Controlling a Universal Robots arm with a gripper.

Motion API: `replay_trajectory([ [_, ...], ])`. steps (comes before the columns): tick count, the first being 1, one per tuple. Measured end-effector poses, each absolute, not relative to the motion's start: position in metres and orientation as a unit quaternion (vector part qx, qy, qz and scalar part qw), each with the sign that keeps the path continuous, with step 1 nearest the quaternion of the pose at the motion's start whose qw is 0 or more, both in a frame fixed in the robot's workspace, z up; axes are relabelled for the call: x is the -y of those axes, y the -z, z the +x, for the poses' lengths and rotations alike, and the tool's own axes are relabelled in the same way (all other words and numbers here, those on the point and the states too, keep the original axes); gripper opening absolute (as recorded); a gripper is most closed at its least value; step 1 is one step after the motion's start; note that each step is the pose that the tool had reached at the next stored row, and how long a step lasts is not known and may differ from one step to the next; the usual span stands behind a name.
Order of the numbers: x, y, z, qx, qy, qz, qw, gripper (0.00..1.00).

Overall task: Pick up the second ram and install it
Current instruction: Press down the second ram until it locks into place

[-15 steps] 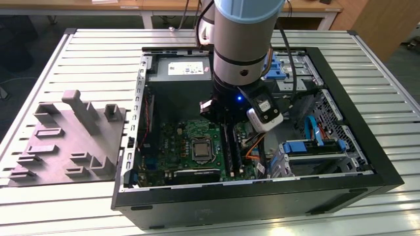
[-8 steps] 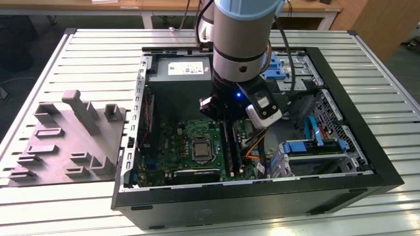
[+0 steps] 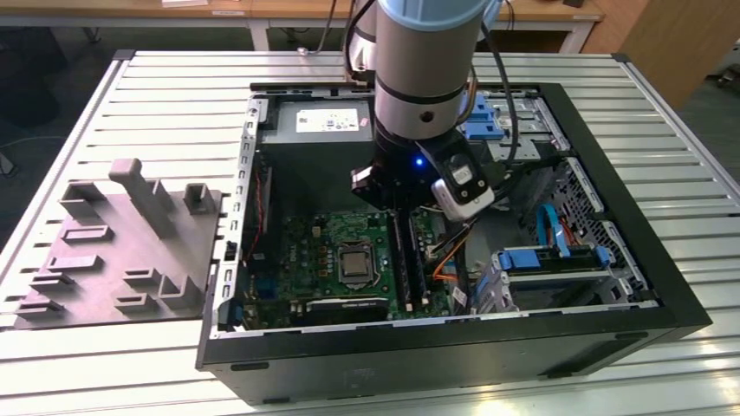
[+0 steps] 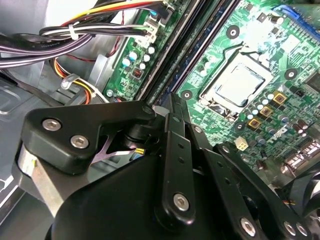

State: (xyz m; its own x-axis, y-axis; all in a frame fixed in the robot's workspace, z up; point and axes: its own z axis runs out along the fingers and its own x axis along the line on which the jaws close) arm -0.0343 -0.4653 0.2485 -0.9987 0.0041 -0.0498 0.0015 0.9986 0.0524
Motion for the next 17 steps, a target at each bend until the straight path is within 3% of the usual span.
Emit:
replay_trajectory([
  [17, 0.4622, -0.2477, -0.0275, -0.999, -0.026, 0.001, 0.025, 0.10],
])
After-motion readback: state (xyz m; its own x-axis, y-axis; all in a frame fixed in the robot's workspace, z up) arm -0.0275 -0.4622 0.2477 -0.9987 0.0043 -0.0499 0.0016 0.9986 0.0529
